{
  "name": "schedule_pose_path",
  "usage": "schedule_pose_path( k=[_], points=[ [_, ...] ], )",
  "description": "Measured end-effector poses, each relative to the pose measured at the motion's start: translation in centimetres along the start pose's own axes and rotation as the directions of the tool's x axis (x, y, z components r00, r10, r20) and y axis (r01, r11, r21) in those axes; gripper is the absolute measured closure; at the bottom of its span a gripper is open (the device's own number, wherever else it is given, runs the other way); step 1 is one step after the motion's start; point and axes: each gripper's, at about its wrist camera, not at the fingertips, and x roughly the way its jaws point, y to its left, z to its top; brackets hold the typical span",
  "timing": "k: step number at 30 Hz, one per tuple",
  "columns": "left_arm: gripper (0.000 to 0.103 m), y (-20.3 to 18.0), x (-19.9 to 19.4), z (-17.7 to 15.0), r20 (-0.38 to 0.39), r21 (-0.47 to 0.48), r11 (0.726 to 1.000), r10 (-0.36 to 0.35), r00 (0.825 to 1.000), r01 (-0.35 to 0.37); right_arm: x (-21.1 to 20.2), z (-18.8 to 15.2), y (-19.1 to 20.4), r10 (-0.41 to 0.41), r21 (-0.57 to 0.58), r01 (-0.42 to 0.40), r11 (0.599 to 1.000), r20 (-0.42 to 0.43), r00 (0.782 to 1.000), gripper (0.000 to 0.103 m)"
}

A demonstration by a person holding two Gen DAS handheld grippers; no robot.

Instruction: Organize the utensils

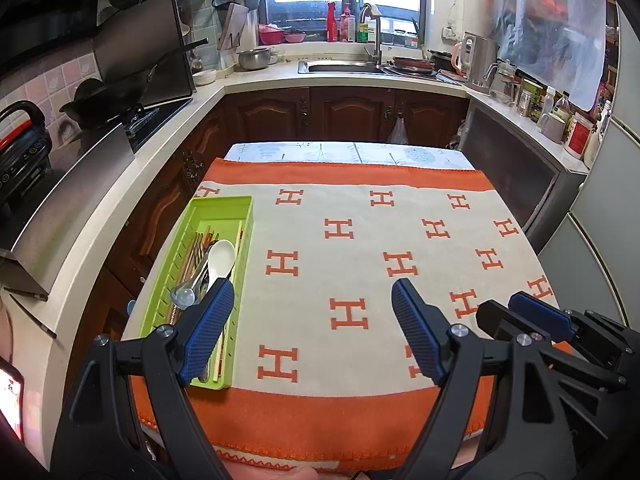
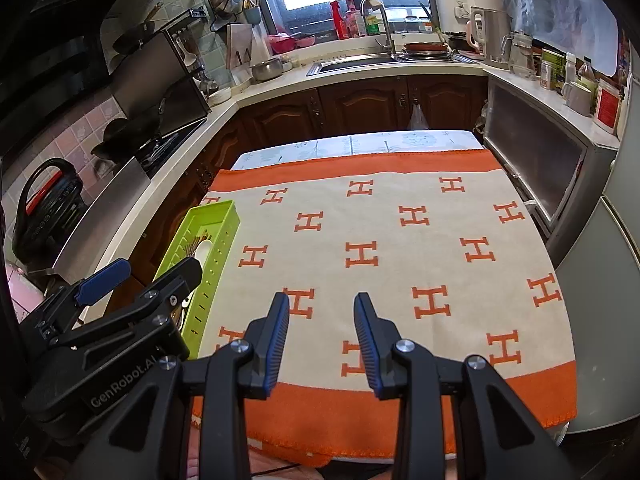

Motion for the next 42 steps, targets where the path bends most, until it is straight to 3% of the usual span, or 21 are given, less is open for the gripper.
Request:
schedule_pose_path(
  k=[42],
  points=[
    [0.024, -0.1, -1.8, -1.6, -0.002, 0.021, 0.998, -0.059, 0.998, 0.059, -1.9, -1.4, 0.0, -0.027, 0.031, 0.026, 0.999, 0.025, 0.999, 0.069]
  ],
)
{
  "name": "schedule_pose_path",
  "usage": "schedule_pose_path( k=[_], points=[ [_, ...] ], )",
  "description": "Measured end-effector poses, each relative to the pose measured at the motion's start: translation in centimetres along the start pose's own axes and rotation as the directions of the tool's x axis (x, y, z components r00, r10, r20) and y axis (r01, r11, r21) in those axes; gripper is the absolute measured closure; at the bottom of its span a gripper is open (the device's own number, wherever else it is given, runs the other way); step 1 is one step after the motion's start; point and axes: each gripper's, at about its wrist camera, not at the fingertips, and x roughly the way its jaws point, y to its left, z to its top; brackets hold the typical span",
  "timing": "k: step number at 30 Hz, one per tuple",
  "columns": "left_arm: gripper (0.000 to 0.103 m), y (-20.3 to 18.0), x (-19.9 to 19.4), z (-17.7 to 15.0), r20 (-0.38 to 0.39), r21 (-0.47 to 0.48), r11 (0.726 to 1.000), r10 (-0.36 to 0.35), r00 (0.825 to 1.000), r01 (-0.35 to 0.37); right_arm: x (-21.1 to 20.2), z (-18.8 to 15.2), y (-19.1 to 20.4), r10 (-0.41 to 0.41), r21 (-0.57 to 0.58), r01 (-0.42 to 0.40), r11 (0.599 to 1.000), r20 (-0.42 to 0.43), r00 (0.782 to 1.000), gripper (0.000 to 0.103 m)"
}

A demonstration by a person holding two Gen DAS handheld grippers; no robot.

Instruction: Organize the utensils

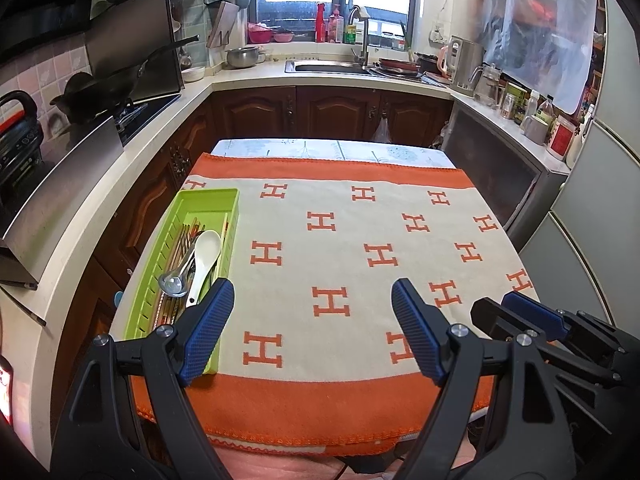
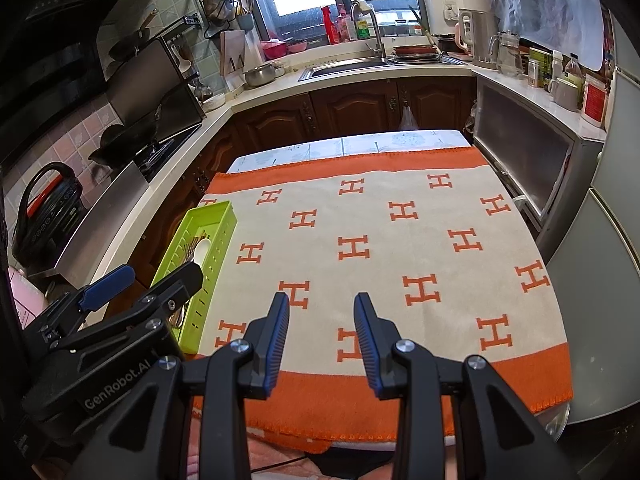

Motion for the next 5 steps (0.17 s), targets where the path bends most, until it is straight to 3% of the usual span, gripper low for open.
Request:
schedule_pose_path(
  k=[5],
  points=[
    [0.024, 0.02, -0.07, -0.16, -0.005, 0.001, 1.0, 0.002, 1.0, -0.002, -0.01, -0.15, 0.03, 0.001, -0.001, -0.001, 1.0, -0.005, 1.0, 0.069]
  ],
)
